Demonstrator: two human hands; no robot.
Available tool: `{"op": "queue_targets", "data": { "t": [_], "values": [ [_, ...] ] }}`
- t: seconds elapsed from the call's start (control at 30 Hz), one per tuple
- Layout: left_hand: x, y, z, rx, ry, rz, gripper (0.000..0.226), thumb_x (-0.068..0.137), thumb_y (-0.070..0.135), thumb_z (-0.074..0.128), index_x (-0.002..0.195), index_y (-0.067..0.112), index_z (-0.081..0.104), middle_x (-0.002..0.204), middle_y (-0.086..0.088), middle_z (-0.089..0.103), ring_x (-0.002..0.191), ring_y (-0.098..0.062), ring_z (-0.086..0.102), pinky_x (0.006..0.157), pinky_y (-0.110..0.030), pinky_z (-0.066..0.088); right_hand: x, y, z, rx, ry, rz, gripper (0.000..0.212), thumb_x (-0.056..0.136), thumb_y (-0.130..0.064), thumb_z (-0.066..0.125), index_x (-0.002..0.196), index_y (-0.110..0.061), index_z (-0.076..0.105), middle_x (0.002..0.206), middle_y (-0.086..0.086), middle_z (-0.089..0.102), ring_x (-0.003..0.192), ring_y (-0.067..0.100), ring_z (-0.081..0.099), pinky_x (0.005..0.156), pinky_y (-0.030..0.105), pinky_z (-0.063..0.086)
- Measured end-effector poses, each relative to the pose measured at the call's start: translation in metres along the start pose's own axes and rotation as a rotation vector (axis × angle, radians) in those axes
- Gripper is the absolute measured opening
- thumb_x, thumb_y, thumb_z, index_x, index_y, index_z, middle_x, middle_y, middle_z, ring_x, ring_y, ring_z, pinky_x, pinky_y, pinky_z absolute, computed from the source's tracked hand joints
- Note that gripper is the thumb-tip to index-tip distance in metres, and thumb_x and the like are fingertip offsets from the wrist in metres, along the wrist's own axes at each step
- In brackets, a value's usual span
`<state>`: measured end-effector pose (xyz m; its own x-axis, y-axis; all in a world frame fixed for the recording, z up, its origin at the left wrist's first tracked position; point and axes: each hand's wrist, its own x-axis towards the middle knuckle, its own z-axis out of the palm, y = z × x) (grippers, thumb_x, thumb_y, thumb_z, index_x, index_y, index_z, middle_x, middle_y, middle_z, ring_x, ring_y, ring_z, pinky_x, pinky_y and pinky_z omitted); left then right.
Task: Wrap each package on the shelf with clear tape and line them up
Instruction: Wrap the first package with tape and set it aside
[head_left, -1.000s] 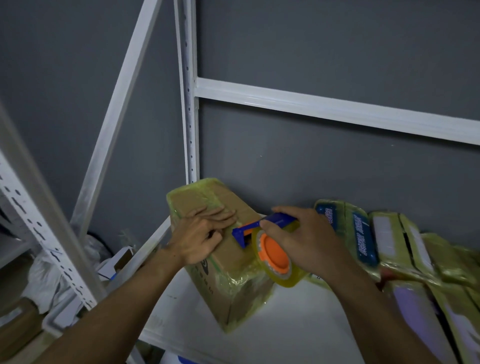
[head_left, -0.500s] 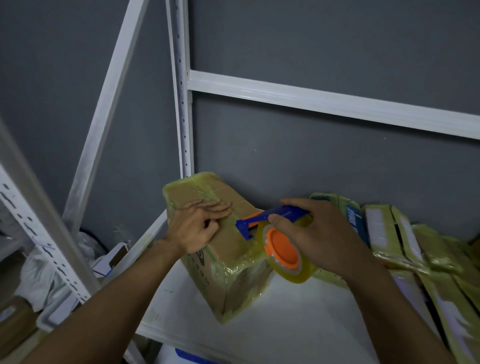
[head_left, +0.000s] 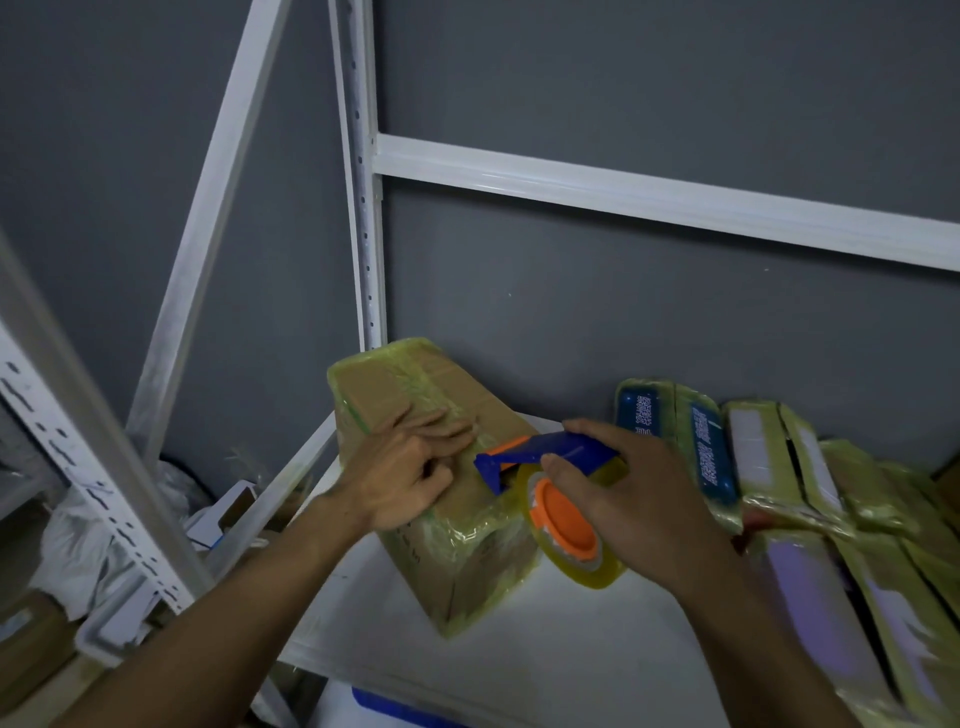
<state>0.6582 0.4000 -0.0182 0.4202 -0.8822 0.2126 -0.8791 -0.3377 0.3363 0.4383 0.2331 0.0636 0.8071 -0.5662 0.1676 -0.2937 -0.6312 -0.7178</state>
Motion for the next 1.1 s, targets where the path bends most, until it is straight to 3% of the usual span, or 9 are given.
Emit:
{"op": "queue_targets", "data": {
  "t": [0.23, 0.33, 0.47, 0.67, 0.83, 0.9, 1.0, 1.1],
  "values": [
    [0.000, 0.006, 0.010, 0.025, 0.150, -0.021, 0.065, 0.086, 0.039, 0.023, 0.142, 0.039, 0.054, 0.147, 0.030, 0.040, 0.147, -0.003, 0.032, 0.119, -0.027, 0.014, 0.005, 0.001, 0.007, -0.009, 0.041, -0.030, 0.044, 0.086, -0.055, 0.073, 0.128, -0.043, 0.063, 0.101, -0.035, 0.057, 0.108, 0.005, 0.060, 0.097, 0.038, 0.055],
    [0.014, -0.003, 0.004, 0.024, 0.121, -0.033, 0.067, 0.085, 0.041, 0.019, 0.142, 0.039, 0.054, 0.147, 0.029, 0.043, 0.147, -0.005, 0.033, 0.119, -0.028, 0.015, 0.014, -0.003, 0.013, -0.012, 0.058, -0.028, 0.045, 0.088, -0.055, 0.071, 0.130, -0.041, 0.062, 0.101, -0.032, 0.059, 0.111, 0.008, 0.059, 0.099, 0.041, 0.053],
    [0.028, -0.013, -0.003, 0.022, 0.088, -0.016, 0.070, 0.084, 0.042, 0.018, 0.145, 0.038, 0.052, 0.150, 0.027, 0.043, 0.148, -0.006, 0.030, 0.122, -0.032, 0.015, 0.025, -0.005, 0.017, -0.015, 0.054, -0.017, 0.052, 0.088, -0.058, 0.068, 0.136, -0.040, 0.059, 0.121, -0.020, 0.060, 0.122, 0.015, 0.056, 0.102, 0.045, 0.052],
    [0.028, -0.012, -0.001, -0.004, 0.145, -0.009, 0.068, 0.084, 0.039, 0.020, 0.139, 0.034, 0.060, 0.145, 0.022, 0.052, 0.145, -0.006, 0.037, 0.121, -0.035, 0.022, 0.026, 0.003, 0.017, 0.009, 0.047, -0.004, 0.054, 0.087, -0.059, 0.069, 0.136, -0.040, 0.059, 0.114, -0.024, 0.058, 0.116, 0.009, 0.058, 0.094, 0.032, 0.053],
    [0.028, -0.014, -0.001, -0.018, 0.172, 0.006, 0.067, 0.085, 0.038, 0.022, 0.136, 0.031, 0.063, 0.142, 0.020, 0.055, 0.143, -0.008, 0.040, 0.120, -0.038, 0.026, 0.018, 0.003, 0.013, 0.036, 0.044, -0.006, 0.055, 0.085, -0.061, 0.070, 0.135, -0.042, 0.058, 0.116, -0.025, 0.061, 0.116, 0.009, 0.058, 0.099, 0.040, 0.054],
    [0.029, -0.013, -0.001, -0.023, 0.176, 0.004, 0.067, 0.085, 0.039, 0.021, 0.135, 0.030, 0.064, 0.141, 0.019, 0.057, 0.143, -0.009, 0.042, 0.120, -0.040, 0.027, 0.013, 0.006, 0.007, 0.040, 0.056, -0.006, 0.052, 0.084, -0.062, 0.070, 0.131, -0.045, 0.059, 0.108, -0.032, 0.060, 0.111, 0.003, 0.060, 0.096, 0.037, 0.055],
    [0.031, -0.012, -0.001, -0.037, 0.190, 0.008, 0.067, 0.084, 0.039, 0.022, 0.133, 0.028, 0.066, 0.140, 0.018, 0.058, 0.141, -0.010, 0.044, 0.120, -0.039, 0.028, 0.004, 0.014, -0.001, 0.050, 0.066, -0.012, 0.037, 0.086, -0.058, 0.073, 0.119, -0.054, 0.057, 0.099, -0.047, 0.057, 0.102, -0.020, 0.054, 0.082, 0.019, 0.049],
    [0.030, -0.012, 0.000, -0.037, 0.189, 0.024, 0.066, 0.084, 0.040, 0.023, 0.134, 0.028, 0.066, 0.140, 0.017, 0.058, 0.142, -0.010, 0.044, 0.120, -0.040, 0.028, -0.007, 0.017, -0.002, 0.056, 0.072, -0.012, 0.030, 0.087, -0.057, 0.073, 0.109, -0.060, 0.053, 0.098, -0.049, 0.055, 0.101, -0.030, 0.045, 0.076, 0.012, 0.042]
  ]
}}
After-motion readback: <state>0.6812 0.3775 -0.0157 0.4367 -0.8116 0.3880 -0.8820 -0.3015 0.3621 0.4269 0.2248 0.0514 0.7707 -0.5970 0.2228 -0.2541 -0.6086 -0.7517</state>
